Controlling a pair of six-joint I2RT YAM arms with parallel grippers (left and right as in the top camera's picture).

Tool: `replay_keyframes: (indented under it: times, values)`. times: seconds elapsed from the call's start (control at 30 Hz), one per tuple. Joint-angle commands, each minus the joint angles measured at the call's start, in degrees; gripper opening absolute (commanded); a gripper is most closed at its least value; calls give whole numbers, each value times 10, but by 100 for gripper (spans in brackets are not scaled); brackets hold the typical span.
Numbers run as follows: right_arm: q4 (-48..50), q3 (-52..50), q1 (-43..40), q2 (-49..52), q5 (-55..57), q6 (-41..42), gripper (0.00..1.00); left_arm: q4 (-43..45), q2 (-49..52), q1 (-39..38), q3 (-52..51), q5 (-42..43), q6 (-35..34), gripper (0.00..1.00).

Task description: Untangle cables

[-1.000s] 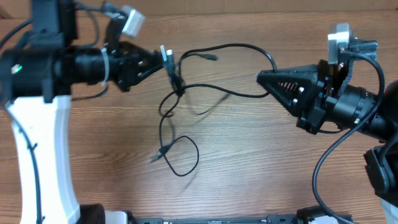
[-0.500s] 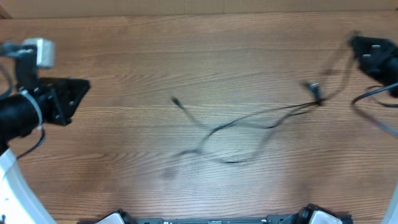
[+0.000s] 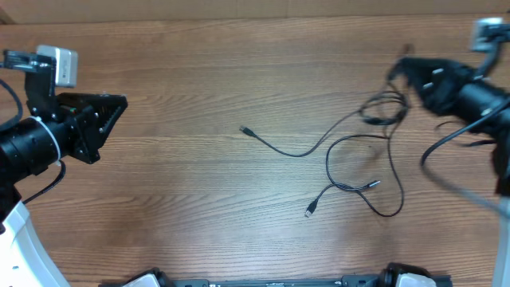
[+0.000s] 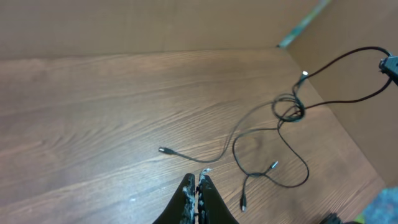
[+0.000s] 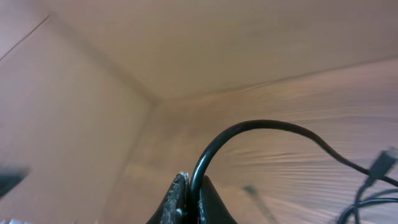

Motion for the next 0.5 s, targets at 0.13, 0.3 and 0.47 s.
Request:
replay_keyframes:
  times: [0.13,0.3,0.47]
  values:
    - [14,12,184,-44,27,8,4,15,5,-78,2,27,52,5]
    - [6,12,256,-31,51,-20,7,26,16,-154,2,21,75,10]
    - [-37,6,339,10,154,-26,4,31,34,-197,2,21,80,9]
